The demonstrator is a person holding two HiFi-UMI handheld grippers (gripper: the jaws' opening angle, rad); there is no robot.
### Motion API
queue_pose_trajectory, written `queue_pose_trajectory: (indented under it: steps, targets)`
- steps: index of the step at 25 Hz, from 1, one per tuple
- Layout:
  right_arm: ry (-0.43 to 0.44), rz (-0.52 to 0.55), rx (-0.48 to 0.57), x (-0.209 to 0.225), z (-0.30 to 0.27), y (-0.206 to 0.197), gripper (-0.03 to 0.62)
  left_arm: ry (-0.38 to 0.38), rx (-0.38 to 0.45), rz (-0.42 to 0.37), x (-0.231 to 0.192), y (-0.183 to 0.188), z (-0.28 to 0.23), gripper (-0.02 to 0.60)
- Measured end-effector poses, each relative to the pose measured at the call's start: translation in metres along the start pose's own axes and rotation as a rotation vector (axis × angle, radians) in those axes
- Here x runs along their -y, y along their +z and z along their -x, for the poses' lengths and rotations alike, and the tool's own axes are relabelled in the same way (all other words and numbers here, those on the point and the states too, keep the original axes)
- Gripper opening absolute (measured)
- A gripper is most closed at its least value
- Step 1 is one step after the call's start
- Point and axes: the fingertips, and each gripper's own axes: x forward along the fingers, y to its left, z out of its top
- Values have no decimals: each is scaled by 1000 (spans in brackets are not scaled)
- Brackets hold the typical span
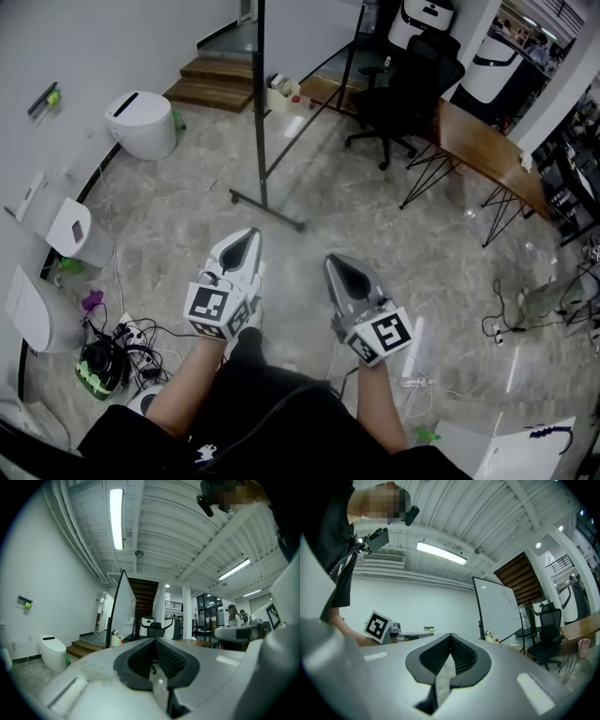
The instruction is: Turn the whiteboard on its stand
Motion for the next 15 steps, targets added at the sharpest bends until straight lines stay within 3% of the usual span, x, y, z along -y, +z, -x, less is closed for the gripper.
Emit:
queue_pose_trajectory:
  steps: [15]
  targets:
    - [-34,21,-9,47,-145,3,5,-46,0,26,-125,18,-97,4]
